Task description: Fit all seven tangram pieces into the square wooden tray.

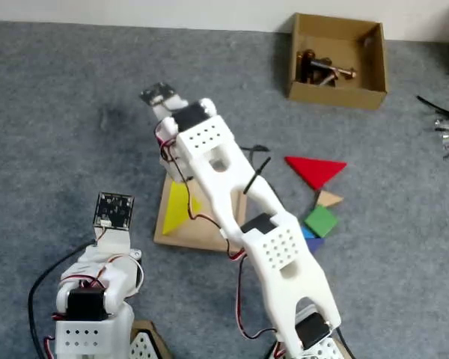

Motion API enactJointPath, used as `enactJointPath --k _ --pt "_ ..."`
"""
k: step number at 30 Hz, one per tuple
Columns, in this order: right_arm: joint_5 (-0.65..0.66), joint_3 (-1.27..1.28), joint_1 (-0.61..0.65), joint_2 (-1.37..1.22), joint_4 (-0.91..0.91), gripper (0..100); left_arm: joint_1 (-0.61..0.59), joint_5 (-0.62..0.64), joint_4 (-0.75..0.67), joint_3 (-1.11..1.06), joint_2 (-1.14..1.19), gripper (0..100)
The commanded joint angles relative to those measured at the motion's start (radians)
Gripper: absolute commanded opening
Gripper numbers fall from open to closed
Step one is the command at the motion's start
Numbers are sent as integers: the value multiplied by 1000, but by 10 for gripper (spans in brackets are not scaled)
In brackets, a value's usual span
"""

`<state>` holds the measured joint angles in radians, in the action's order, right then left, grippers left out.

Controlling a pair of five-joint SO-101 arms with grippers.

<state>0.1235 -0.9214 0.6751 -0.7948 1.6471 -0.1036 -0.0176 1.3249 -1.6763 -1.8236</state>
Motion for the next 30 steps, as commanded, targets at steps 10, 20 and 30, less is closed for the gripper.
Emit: enactJointPath --k 10,20,30 --pt "9 -249 -134 22 116 5 12 2 3 -18 -10 5" --pt "6 -194 -275 174 119 5 12 2 3 -18 -10 5" --pt "74 248 -476 506 113 5 12 2 3 -18 -10 5"
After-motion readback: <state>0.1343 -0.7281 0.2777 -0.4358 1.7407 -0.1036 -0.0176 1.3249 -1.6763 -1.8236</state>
